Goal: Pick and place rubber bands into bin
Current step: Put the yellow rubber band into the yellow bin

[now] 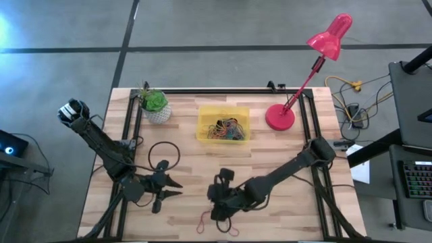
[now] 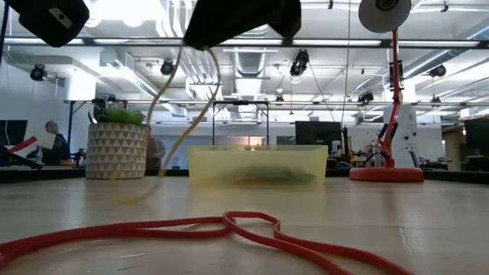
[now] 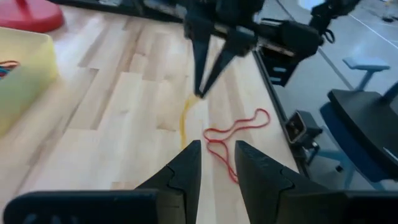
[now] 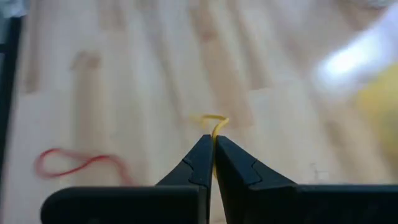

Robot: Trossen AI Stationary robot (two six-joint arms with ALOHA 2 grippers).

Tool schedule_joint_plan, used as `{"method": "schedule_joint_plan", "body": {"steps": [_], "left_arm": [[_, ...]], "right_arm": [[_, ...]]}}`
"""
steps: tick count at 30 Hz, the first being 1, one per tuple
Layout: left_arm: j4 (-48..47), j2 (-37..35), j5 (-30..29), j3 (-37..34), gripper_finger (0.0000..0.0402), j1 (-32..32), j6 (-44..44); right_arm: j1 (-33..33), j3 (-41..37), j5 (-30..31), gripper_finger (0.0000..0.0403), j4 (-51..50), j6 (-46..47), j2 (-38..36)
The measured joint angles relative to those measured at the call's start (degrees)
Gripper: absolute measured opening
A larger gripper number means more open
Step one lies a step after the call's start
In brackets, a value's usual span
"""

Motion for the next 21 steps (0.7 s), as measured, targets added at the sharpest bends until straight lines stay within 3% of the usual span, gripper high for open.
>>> {"method": "schedule_joint_plan", "body": {"steps": [9, 21], "left_arm": [[1.77, 0.01, -6.11, -0.07, 0.0082, 0.08, 0.38], [5.64, 0.01, -13.35, -0.17, 0.0082, 0.17, 0.38]], "right_arm": [[-5.69, 0.0, 5.45, 0.0009, -7.9, -3.69, -6.05], [-19.54, 0.03, 3.06, 0.0009, -10.03, -19.72, -15.17]]}}
